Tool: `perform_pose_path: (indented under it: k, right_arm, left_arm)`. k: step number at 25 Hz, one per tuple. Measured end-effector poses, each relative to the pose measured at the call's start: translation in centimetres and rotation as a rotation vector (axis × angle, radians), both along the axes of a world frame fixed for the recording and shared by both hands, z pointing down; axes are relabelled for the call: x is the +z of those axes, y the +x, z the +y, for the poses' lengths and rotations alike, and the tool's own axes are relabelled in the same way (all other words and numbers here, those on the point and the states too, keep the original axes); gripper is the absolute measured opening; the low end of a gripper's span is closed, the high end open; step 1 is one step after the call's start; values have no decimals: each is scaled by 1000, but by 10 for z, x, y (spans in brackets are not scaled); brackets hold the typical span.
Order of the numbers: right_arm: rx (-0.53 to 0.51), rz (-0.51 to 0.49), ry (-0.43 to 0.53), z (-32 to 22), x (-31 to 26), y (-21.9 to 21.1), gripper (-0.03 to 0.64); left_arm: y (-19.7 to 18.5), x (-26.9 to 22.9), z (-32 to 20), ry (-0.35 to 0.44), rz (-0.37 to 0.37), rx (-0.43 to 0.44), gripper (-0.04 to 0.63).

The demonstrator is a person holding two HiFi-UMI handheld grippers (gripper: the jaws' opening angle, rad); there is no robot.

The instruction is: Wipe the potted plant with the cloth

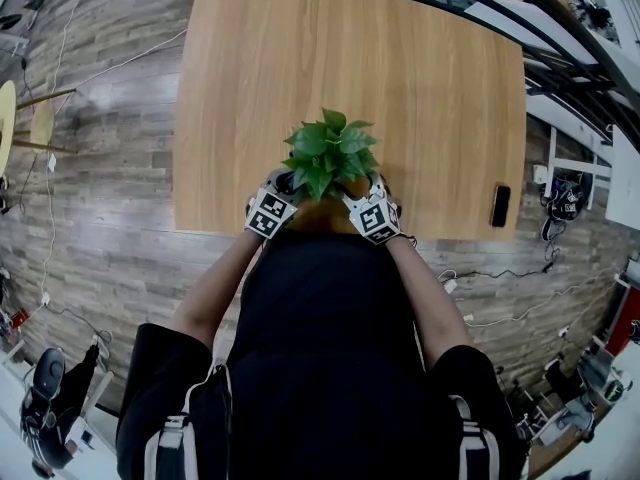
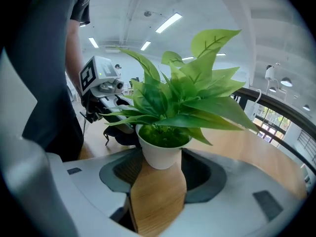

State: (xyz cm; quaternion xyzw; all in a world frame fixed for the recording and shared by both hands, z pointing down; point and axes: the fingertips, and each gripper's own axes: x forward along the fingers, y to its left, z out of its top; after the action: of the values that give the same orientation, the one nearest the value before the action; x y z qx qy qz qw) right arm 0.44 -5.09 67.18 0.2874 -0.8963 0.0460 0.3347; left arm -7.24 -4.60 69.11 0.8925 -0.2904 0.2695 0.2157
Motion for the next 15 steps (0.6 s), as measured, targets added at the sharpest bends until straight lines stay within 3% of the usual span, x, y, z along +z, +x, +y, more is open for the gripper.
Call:
perform_pose_path:
  k: [7, 10, 12, 15]
  right_arm:
    - [-68, -56, -29, 28, -8, -17, 232]
    - [3, -111, -40, 21, -6, -10, 232]
    - [68, -98, -21, 8, -5, 3, 232]
    - [22, -60, 12, -4, -9, 7, 247]
  left_arm:
    - [-16, 0, -12, 13, -22, -58, 115]
    - [-20, 3, -11, 0, -20, -79, 115]
    - [-22, 6, -10, -6, -24, -85, 115]
    - [-21, 8, -14, -1, -35, -83, 115]
